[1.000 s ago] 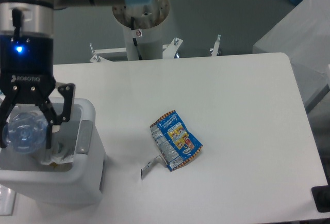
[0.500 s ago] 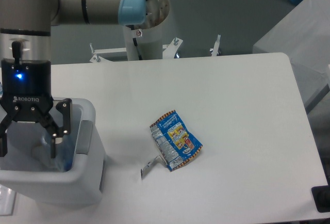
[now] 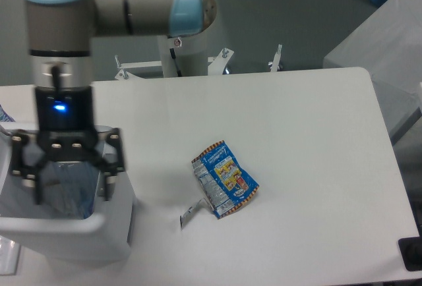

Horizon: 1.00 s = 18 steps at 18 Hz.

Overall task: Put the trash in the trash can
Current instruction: 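Open the gripper to release the bottle and move back to the wrapper, then lower the gripper onto the blue-and-yellow snack wrapper and pinch it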

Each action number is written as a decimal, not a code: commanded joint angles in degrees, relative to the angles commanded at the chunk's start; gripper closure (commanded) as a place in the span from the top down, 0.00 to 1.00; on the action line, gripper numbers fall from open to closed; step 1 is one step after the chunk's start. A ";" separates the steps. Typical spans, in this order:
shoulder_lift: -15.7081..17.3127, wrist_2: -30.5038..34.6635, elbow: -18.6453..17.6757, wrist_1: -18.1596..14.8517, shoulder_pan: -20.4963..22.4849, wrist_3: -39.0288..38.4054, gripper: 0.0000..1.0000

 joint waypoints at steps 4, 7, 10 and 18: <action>1.85 -0.26 -8.00 -0.18 6.59 1.05 1.00; 1.68 -0.26 -11.70 -0.26 10.29 3.77 1.00; 0.54 0.09 -15.65 -0.70 12.75 8.24 1.00; -7.01 2.37 -17.86 -1.58 17.15 19.86 0.99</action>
